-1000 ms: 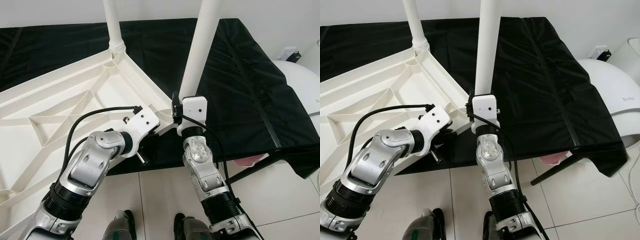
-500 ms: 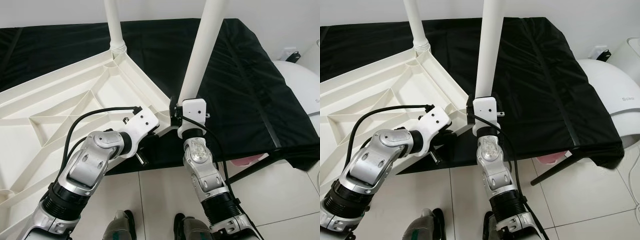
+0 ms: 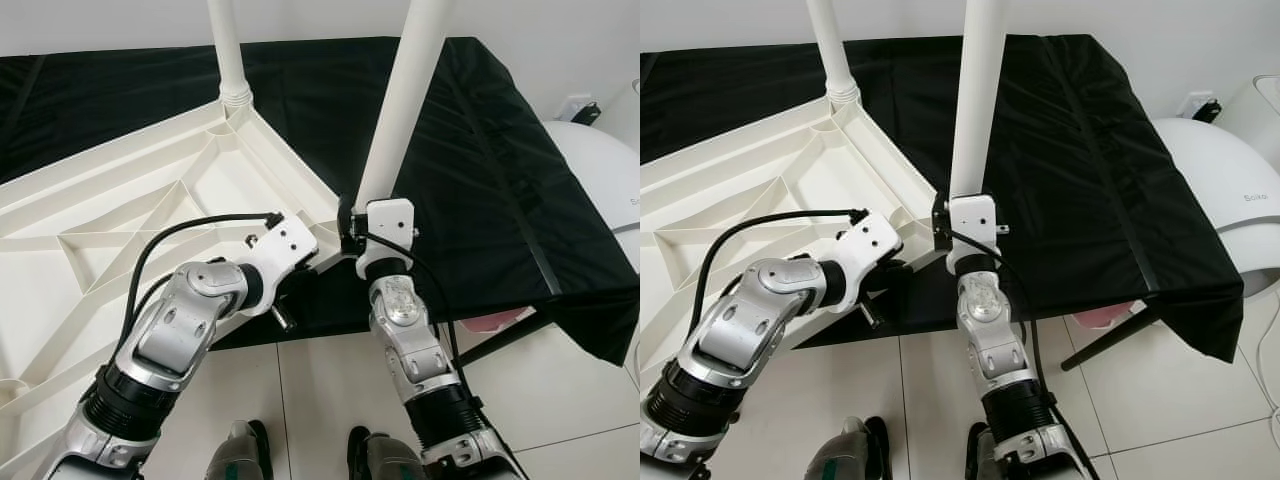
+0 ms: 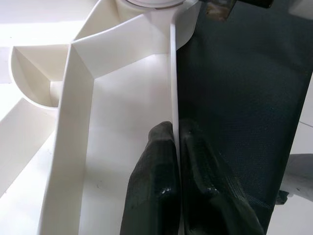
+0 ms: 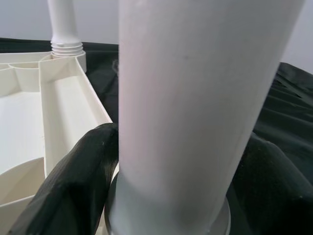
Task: Building children table
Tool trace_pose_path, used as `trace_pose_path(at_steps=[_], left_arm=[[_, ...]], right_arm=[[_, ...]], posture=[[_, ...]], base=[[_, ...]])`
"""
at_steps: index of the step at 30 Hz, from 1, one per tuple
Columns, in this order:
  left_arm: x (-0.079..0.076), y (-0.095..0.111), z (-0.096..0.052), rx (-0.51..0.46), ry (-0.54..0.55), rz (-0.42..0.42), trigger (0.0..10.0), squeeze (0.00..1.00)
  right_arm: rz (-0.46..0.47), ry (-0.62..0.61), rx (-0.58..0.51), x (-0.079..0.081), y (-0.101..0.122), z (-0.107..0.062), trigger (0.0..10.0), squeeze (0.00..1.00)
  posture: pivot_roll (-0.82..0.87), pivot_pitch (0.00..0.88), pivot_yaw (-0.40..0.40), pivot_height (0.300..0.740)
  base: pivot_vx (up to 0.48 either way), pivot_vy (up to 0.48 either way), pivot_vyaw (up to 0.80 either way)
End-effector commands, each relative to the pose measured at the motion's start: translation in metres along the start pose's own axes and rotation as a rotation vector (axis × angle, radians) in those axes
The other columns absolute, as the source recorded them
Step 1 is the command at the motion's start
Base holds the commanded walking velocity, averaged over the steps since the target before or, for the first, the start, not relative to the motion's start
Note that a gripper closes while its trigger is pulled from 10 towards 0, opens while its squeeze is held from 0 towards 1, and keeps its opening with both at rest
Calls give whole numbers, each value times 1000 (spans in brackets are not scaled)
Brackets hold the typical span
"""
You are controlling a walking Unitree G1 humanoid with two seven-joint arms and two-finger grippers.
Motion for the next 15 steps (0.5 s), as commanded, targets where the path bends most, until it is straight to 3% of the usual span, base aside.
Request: trace_pose_path(at_steps=[1,10,15], left_arm=[[7,14,-5,-47,51,35,10000,0],[7,15,-3,-50,47,36,10000,0],[6,16,-1,-54,41,37,10000,0]], right_arm=[[11,26,19,-6,-4,-3,10000,0],[26,127,12,-10,0,-4,10000,0],[39,261,19,-19,5,-3,10000,0]], posture=[[-60,188,1,740],[-73,192,2,740],[-88,196,3,740]], base=[[0,0,0],[0,0,0],[0,0,0]])
Point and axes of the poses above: a point about 5 cm out from each wrist's last joint towards the gripper, its own z axis pointing out of the wrist towards the gripper, its own y axis along the axis of the wrist's last joint, x = y × z, the point moved 4 cm from there along z, pointing out of the wrist towards the gripper, and after that the axes turned 2 degrees about z, right-handed, at the moved point
